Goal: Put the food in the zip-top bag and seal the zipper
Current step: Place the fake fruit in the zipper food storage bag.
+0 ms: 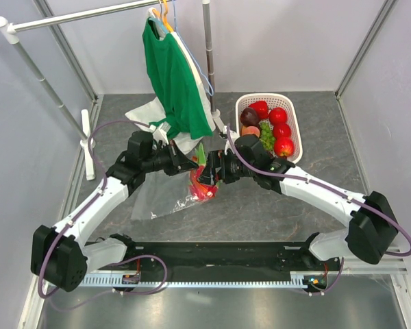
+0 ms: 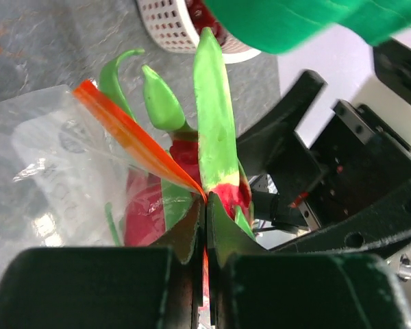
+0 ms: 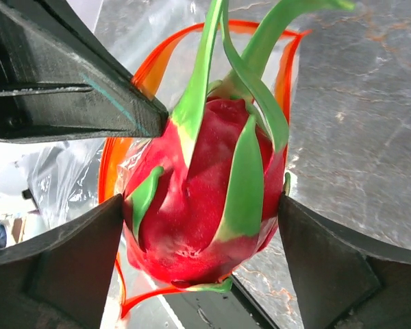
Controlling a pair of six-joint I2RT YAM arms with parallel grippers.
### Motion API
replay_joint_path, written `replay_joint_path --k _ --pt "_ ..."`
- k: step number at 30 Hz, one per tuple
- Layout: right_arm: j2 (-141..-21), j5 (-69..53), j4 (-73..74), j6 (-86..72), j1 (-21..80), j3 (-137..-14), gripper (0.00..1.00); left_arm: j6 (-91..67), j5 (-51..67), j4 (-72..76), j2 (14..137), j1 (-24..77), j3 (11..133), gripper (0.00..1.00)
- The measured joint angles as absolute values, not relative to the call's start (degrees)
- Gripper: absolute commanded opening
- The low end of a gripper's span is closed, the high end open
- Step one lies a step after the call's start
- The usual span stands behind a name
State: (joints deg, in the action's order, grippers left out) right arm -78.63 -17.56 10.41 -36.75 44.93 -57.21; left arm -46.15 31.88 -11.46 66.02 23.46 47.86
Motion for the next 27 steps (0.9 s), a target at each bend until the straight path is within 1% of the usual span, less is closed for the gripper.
replay_joint_path --k 6,11,17,20,21,23,24,26,27 --pt "-79.2 -21.7 7.6 -34.6 43.5 -57.3 0.98 -45.0 33.7 -4.0 61.1 23.4 42.0 0.02" --pt "-79.2 -24.5 3.1 -34.0 42.3 -58.4 0.98 -45.3 36.1 1.6 59.6 23.1 37.9 0.02" --pt "-79.1 -26.1 1.8 -32.5 39.9 -59.3 0.97 -48.7 39.0 6.5 60.1 18.4 34.9 0.02" --pt "-78.4 -25.1 5.0 -31.2 37.0 -59.0 0.88 -49.3 39.9 7.1 60.5 16.3 34.9 0.02" --pt "-77.8 -24.5 5.7 -30.9 36.1 -58.4 0.78 -49.3 40.3 7.2 60.5 15.9 34.9 0.02" --pt "-75.7 -22.9 6.9 -30.3 34.2 -55.7 0.68 -49.3 41.2 7.4 61.0 14.9 34.9 0.02" --pt "-74.6 -21.7 7.7 -30.1 33.5 -54.1 0.62 -49.3 41.8 7.4 61.3 14.4 34.9 0.02" --pt "-73.6 -19.6 8.7 -29.6 32.8 -51.5 0.6 -49.4 42.7 7.4 62.0 13.9 34.9 0.02" --pt "-73.7 -18.8 8.8 -29.5 32.8 -50.7 0.56 -49.4 43.0 7.4 62.1 13.8 34.9 0.02"
